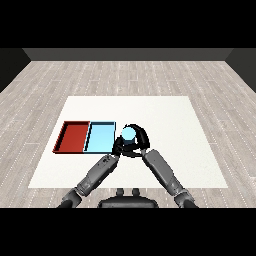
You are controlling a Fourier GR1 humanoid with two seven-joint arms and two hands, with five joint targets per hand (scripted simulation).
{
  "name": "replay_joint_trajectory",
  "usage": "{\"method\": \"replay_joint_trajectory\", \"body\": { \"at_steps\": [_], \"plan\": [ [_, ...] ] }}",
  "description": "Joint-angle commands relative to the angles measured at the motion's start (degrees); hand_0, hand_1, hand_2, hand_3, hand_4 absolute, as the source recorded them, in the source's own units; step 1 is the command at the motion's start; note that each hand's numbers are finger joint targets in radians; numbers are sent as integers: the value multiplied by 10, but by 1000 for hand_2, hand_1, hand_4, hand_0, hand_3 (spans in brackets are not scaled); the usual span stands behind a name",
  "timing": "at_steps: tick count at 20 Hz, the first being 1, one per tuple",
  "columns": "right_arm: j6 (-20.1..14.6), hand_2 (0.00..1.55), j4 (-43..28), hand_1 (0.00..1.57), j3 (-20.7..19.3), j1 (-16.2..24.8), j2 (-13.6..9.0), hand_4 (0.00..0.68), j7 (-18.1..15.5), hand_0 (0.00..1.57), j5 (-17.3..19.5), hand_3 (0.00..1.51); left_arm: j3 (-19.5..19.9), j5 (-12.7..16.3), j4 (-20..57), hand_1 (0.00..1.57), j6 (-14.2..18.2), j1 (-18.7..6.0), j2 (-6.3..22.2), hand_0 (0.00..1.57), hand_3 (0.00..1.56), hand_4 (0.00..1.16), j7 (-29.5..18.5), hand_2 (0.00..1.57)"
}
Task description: Pick the blue can and put it in the blue box
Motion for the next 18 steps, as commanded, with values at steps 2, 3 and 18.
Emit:
{"method": "replay_joint_trajectory", "body": {
  "at_steps": [2,3,18],
  "plan": [
    [8,1462,-1,1431,-7,-15,0,533,23,1431,-5,1374,24,-4,4,0,-15,-21,-1,0,0,0,11,0],
    [8,1465,24,1440,12,15,0,531,-35,1440,-11,1380,28,-15,-17,0,-17,3,-1,0,0,0,15,0],
    [-36,1455,-12,1453,53,-19,0,498,13,1453,2,1365,-50,93,101,0,68,-94,0,0,0,605,-23,0]
  ]
}}
